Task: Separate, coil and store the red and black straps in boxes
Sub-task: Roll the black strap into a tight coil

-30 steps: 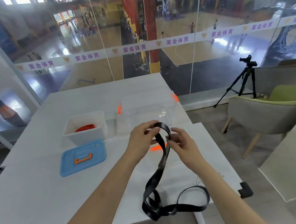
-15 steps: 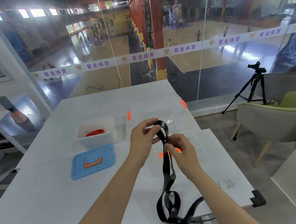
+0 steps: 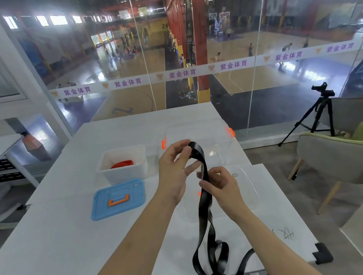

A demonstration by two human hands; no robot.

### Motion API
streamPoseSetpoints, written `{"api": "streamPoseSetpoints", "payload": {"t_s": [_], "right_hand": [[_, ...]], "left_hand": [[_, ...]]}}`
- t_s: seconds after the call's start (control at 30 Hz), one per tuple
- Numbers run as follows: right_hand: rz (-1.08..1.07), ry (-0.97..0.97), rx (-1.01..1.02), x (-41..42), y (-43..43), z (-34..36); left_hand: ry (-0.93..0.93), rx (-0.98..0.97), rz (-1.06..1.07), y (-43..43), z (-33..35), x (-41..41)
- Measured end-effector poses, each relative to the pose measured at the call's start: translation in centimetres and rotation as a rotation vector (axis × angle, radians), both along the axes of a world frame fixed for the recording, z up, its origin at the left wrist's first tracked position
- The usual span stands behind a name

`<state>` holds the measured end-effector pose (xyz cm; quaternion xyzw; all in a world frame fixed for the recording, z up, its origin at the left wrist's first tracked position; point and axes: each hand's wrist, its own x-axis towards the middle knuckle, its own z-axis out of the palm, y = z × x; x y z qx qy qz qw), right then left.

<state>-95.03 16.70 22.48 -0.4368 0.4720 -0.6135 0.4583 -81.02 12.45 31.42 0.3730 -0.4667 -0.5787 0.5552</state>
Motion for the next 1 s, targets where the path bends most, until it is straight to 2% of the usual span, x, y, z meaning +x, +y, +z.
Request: {"api": "streamPoseSetpoints", "payload": {"t_s": [0.13, 0.27, 0.37, 0.47, 0.57, 0.63, 0.77, 0.9, 1.0], "right_hand": [[-0.063, 0.046, -0.057, -0.2, -0.5, 0.7], [-0.126, 0.08, -0.083, -1.2, -1.2, 1.7], [-0.127, 0.113, -0.109, -2.1, -1.6, 2.7], [-0.127, 0.154, -0.124, -3.0, -2.0, 3.5], [-0.124, 0.23, -0.136, -3.7, -2.5, 3.8], [-0.115, 0.322, -0.16, -4.0, -2.8, 3.8], [-0.089, 0.487, -0.24, -4.2, -3.1, 4.1], [-0.065, 0.619, -0.317, -4.2, -3.0, 4.1], [-0.069, 0.592, -0.295, -4.4, -2.7, 4.3]], "left_hand": [[0.047, -0.024, 0.013, -0.6, 0.3, 1.0], [0.005, -0.047, 0.045, -1.6, 0.0, 2.2], [-0.109, -0.052, 0.058, -2.2, -0.2, 3.2], [-0.316, -0.039, 0.062, -2.7, -0.6, 4.1], [-0.517, -0.15, 0.082, -3.0, -1.3, 4.2], [-0.584, -0.238, 0.079, -3.0, -1.2, 3.8], [-0.768, -0.364, -0.011, -2.9, -0.1, 2.9], [-0.854, -0.326, -0.172, -3.2, 0.3, 2.2], [-0.846, -0.281, -0.239, -3.2, 0.3, 2.1]]}}
